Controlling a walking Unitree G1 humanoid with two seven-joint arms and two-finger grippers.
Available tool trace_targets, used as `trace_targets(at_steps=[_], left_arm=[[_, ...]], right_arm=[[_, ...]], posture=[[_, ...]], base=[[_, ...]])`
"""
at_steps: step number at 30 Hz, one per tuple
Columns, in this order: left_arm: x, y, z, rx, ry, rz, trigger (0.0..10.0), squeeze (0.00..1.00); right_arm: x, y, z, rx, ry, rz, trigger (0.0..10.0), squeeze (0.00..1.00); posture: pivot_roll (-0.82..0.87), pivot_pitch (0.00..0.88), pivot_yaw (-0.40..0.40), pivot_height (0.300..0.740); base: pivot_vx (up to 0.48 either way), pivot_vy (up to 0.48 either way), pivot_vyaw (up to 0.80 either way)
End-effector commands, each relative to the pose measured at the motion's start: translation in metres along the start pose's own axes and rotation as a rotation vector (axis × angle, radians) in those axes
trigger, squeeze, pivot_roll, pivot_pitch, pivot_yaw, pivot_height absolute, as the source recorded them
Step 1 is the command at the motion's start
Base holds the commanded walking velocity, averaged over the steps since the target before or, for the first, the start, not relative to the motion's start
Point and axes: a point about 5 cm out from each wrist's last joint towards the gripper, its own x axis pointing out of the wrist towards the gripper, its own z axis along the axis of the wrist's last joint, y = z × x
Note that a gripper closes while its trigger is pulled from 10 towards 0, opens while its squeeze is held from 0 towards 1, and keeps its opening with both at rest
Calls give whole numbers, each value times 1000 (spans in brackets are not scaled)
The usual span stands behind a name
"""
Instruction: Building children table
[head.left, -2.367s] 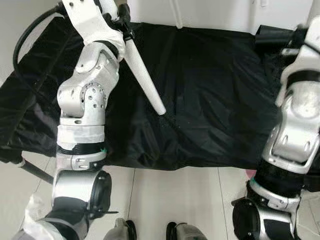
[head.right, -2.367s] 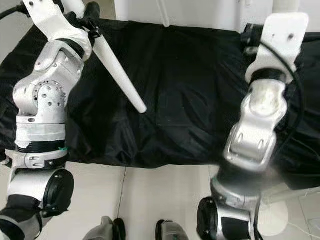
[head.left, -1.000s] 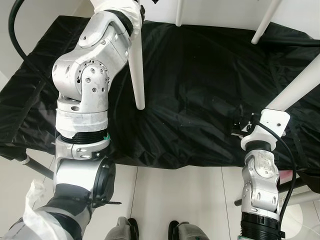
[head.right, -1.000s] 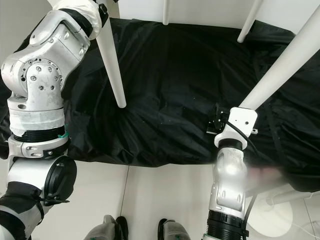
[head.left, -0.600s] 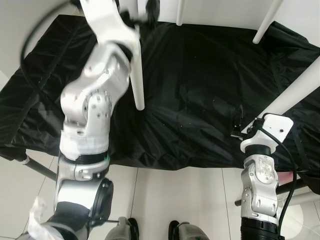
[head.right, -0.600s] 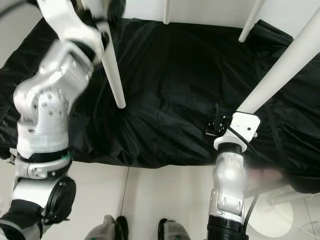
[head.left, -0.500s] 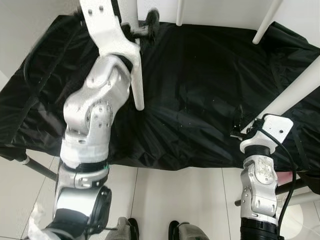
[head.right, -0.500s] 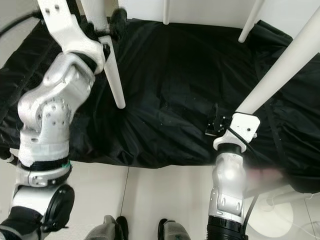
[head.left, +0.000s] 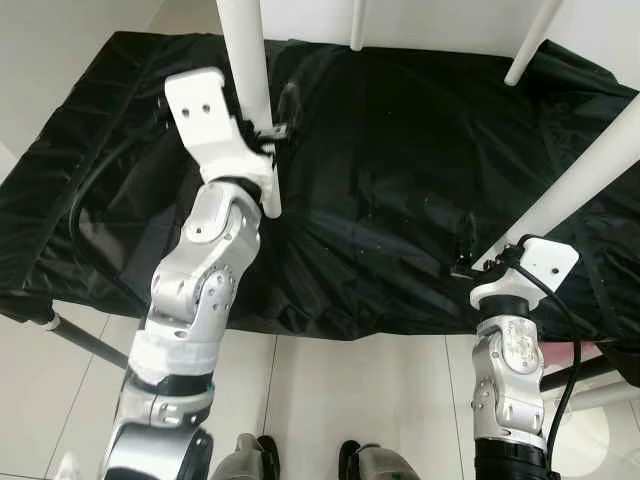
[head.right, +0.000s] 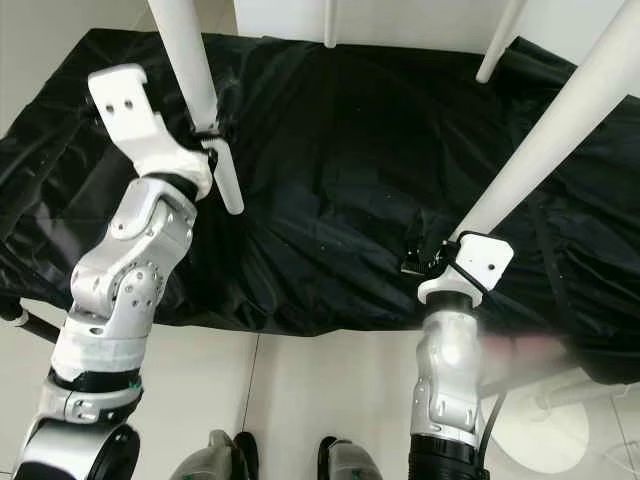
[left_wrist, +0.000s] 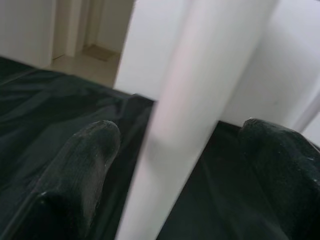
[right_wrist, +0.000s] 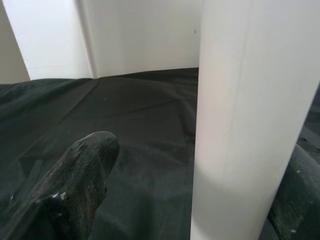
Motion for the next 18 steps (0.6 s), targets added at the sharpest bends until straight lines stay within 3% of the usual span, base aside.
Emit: trace_targets(at_steps=[1, 7, 9, 12, 14, 18], left_arm=[[-14, -17, -4, 25, -6, -345, 10000, 0], [-25, -15, -13, 33, 16, -376, 10000, 0], [-41, -15, -28, 55, 80, -453, 10000, 0], [-49, -16, -36, 63, 123, -494, 10000, 0], [-63, -18, -50, 80, 177, -563, 10000, 0], [-72, -17, -59, 92, 210, -599, 10000, 0]], right_arm=[[-12, 10, -13, 29, 51, 32, 10000, 0], [-15, 10, -14, 22, 47, 30, 10000, 0], [-19, 3, -15, 4, 43, -19, 10000, 0], [-22, 0, -16, -8, 42, -49, 10000, 0], [-28, -4, -18, -31, 46, -88, 10000, 0], [-33, -4, -19, -53, 46, -106, 10000, 0]], posture=[[-38, 188, 31, 740], [-37, 188, 30, 740], [-29, 184, 30, 740], [-29, 184, 30, 740], [-29, 184, 34, 740], [-31, 182, 41, 740]], base=[[0, 0, 0], [0, 0, 0], [0, 0, 0], [0, 0, 0], [0, 0, 0], [0, 0, 0]])
